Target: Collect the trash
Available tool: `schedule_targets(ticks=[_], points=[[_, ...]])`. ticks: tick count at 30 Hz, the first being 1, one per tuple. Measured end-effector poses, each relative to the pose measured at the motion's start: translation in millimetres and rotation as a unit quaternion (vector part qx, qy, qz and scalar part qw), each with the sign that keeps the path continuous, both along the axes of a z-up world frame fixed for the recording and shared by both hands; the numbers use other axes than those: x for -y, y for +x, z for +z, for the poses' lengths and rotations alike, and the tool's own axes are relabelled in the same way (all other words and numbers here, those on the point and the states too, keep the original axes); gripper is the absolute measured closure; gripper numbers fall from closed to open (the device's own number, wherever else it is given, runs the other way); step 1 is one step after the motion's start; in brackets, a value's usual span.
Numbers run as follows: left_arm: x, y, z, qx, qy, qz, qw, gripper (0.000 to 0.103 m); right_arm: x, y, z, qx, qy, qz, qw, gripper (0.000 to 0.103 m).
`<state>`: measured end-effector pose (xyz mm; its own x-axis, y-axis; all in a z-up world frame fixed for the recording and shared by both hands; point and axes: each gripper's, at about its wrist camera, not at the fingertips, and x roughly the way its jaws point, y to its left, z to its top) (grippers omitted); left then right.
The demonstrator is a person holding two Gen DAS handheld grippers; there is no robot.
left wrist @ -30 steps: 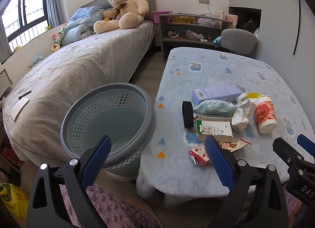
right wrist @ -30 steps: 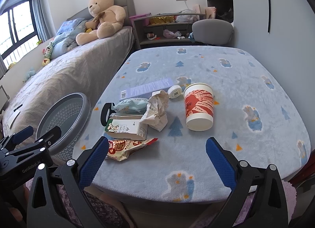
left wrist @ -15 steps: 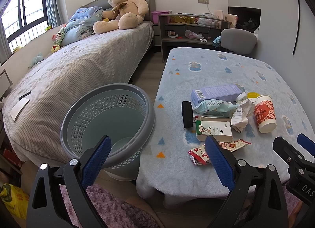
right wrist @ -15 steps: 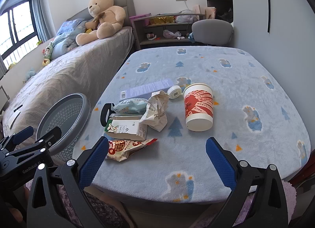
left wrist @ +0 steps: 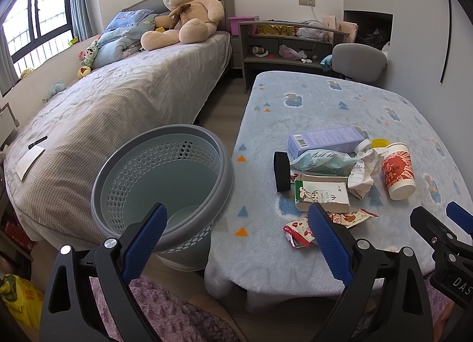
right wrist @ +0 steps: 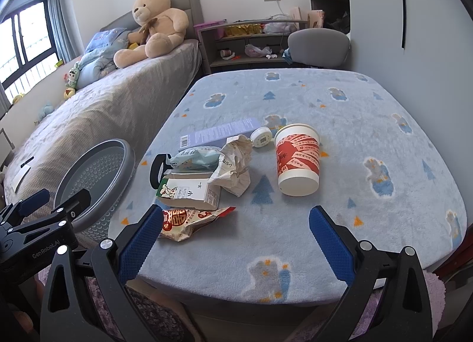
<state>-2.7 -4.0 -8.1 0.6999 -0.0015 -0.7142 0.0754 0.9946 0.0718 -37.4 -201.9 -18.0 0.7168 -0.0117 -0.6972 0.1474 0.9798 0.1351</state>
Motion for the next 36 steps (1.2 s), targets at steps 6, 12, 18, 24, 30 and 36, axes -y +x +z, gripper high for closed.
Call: schedule_targets(ticks=[6, 12, 18, 24, 30, 36], points=[[-2, 2, -1, -0.007, 0.001, 0.0, 1.0, 0.011, 7, 3, -9, -0.01, 0.006, -0.005, 1.0, 0.006], [-5, 9, -11, -0.02, -0.002, 0.001, 0.9998, 0.011, 22, 6, -20, -0.018, 0.009, -0.018, 1.0, 0.006], [-2, 13, -16, -0.024, -0.002, -0.002, 0.9997, 0.011, 44, 17, -32, -0.031, 0.012, -0.036, 0.999, 0.006], [0, 17, -23, -0.034, -0.003, -0.003, 0.9994, 0.011, 66, 42, -36, -0.036, 0.026, -0.052, 0.998, 0.006], [2, 21, -27, -0.039, -0.001, -0.004, 0.9992, 0.011, 82, 75, -49, -0.052, 0.033, -0.066, 0.996, 0.007], [3, 25, -33, -0.046, 0.0, -0.007, 0.9989, 0.011, 91, 99, -59, -0.07, 0.024, -0.072, 0.995, 0.008]])
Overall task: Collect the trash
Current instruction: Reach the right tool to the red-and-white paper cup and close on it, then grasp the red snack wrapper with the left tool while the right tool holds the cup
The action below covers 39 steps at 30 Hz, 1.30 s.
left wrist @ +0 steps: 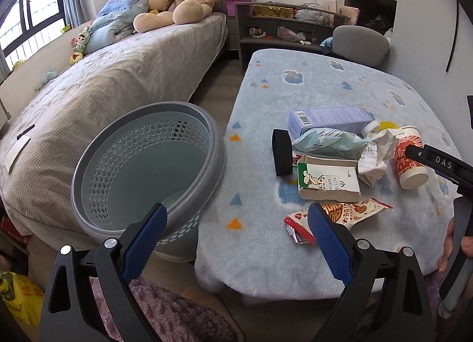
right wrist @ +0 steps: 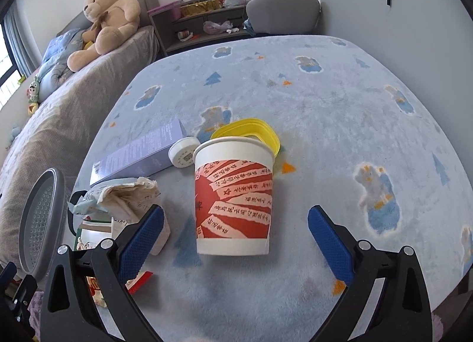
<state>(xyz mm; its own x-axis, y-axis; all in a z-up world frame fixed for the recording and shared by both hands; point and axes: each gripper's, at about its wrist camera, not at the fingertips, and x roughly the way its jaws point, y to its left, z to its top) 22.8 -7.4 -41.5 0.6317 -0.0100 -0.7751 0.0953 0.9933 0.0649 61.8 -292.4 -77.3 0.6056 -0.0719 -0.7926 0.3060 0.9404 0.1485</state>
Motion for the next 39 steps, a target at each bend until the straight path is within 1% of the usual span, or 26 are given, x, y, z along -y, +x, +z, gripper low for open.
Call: schedule_targets(ticks=[4, 7, 10, 11, 12, 20, 23, 27, 30, 35, 39], points=[[0, 2, -3, -0.003, 0.0, -0.001, 1.0, 0.011, 3, 11, -7, -0.015, -0.004, 0.0, 1.0, 0.015], [0, 3, -4, -0.004, -0.001, -0.001, 1.0, 0.011, 3, 16, -13, -0.028, -0.003, 0.003, 1.0, 0.023], [0, 3, -4, -0.005, -0.001, -0.001, 1.0, 0.011, 1, 17, -16, -0.034, -0.001, 0.008, 0.999, 0.035], [0, 3, -4, -0.005, -0.001, -0.001, 1.0, 0.011, 1, 17, -17, -0.035, 0.002, 0.011, 0.999, 0.041], [0, 4, -5, -0.005, -0.001, -0.001, 1.0, 0.011, 1, 17, -18, -0.036, 0.007, 0.014, 0.999, 0.044], [2, 2, -6, -0.004, -0.003, -0.008, 1.0, 0.011, -1, 4, -12, -0.024, 0.02, 0.018, 0.999, 0.044], [3, 1, -7, -0.004, -0.003, -0.019, 0.9998, 0.011, -3, -6, -8, -0.021, 0.024, 0.02, 0.999, 0.044], [5, 0, -13, -0.002, 0.012, -0.035, 0.9993, 0.011, -7, -26, -2, -0.016, 0.03, 0.023, 0.999, 0.044], [6, 5, -16, -0.001, 0.019, -0.044, 0.9988, 0.011, -13, -42, 1, -0.014, 0.031, 0.03, 0.999, 0.044], [10, 17, -22, -0.007, 0.02, -0.06, 0.998, 0.011, -18, -62, 8, -0.008, 0.033, 0.034, 0.999, 0.044], [17, 28, -29, -0.009, 0.035, -0.064, 0.9973, 0.011, -20, -73, 15, -0.002, 0.04, 0.036, 0.999, 0.044]])
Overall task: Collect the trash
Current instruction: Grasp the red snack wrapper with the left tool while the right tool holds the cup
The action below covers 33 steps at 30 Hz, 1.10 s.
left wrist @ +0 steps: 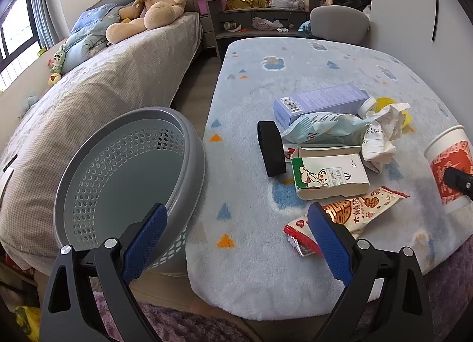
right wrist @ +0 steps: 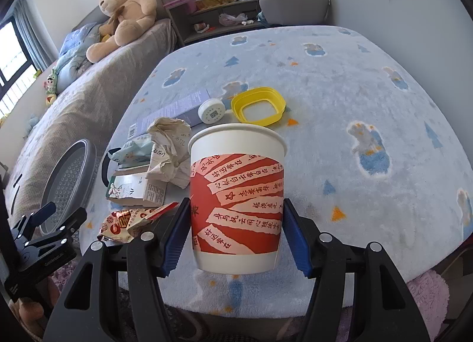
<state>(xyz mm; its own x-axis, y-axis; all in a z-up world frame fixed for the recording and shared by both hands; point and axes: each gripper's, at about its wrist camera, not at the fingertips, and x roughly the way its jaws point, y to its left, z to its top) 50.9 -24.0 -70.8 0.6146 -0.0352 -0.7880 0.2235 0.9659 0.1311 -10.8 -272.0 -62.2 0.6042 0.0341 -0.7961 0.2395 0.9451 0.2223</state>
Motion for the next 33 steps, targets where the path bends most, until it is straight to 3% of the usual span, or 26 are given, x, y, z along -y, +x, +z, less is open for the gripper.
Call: schedule_targets(ticks=[10, 24, 33], points=[[6, 15, -22, -0.026, 0.024, -0.003, 0.9994, 0.011, -4, -16, 14, 0.011, 0.009, 0.008, 1.0, 0.044], [10, -17, -30, -0.047, 0.009, -0.021, 0.9987, 0.011, 3, -27, 20, 0.019, 0.015, 0.001, 1.0, 0.044], [19, -34, -17, -0.032, -0.007, -0.06, 0.9976, 0.011, 6, -34, 22, 0.024, 0.019, -0.004, 1.0, 0.044]])
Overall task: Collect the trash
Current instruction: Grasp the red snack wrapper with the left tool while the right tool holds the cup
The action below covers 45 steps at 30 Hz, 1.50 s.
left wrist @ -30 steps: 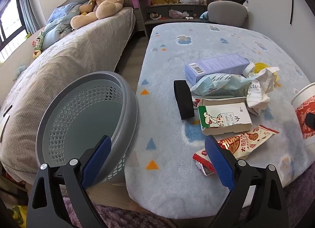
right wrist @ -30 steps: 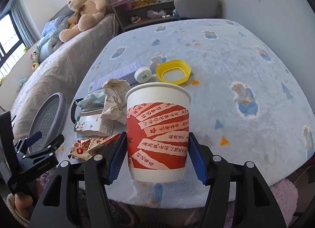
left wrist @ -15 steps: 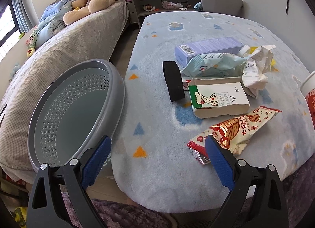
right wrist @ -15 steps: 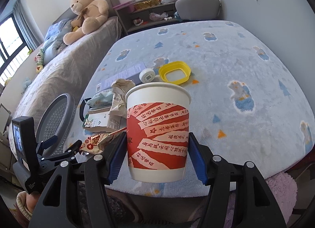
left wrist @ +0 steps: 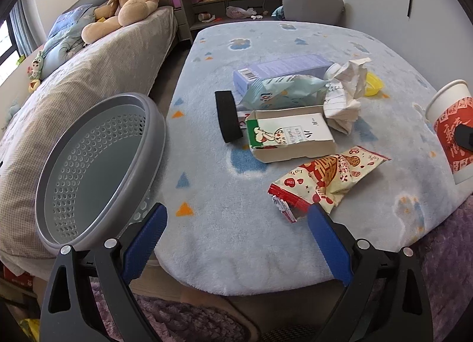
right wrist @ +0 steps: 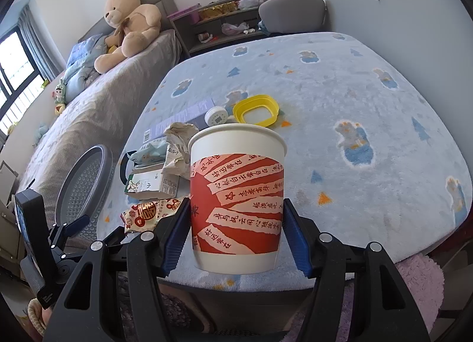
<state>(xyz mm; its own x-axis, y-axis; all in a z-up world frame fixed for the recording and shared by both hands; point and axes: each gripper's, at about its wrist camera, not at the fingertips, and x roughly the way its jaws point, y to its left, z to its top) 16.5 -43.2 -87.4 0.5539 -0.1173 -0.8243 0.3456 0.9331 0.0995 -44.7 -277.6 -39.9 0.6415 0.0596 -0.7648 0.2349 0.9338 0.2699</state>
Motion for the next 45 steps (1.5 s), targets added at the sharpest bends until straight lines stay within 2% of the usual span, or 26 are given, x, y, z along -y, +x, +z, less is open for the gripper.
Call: schedule_targets(ticks=[6, 14, 26, 35, 37, 39, 41, 43, 45], points=[[16, -9, 3, -0.002, -0.014, -0.052, 0.9985, 0.011, 4, -4, 2, 0.005, 0.0, -0.005, 1.0, 0.044], [26, -14, 10, 0.002, -0.018, -0.087, 0.9961, 0.011, 9, -8, 2, 0.006, 0.002, -0.012, 1.0, 0.044], [56, 4, -4, -0.008, -0.014, -0.117, 0.993, 0.011, 12, -12, 2, 0.005, 0.001, -0.017, 1.0, 0.044], [67, 15, -22, -0.036, -0.019, -0.108, 0.9933, 0.012, 18, -14, 0, 0.004, 0.001, -0.024, 1.0, 0.044], [67, 15, -22, -0.036, -0.021, -0.108, 0.9933, 0.016, 19, -15, 0, 0.004, 0.002, -0.025, 1.0, 0.044], [69, 16, -23, -0.04, -0.018, -0.11, 0.993, 0.03, 20, -15, -1, 0.004, 0.003, -0.026, 1.0, 0.044], [70, 16, -24, -0.045, -0.013, -0.11, 0.9929, 0.038, 20, -15, -1, 0.003, 0.004, -0.026, 1.0, 0.044], [70, 16, -25, -0.047, -0.01, -0.11, 0.9928, 0.042, 20, -14, -1, 0.003, 0.003, -0.025, 1.0, 0.044], [69, 13, -24, -0.05, -0.018, -0.113, 0.9922, 0.051, 20, -14, -1, 0.003, 0.003, -0.025, 1.0, 0.044]])
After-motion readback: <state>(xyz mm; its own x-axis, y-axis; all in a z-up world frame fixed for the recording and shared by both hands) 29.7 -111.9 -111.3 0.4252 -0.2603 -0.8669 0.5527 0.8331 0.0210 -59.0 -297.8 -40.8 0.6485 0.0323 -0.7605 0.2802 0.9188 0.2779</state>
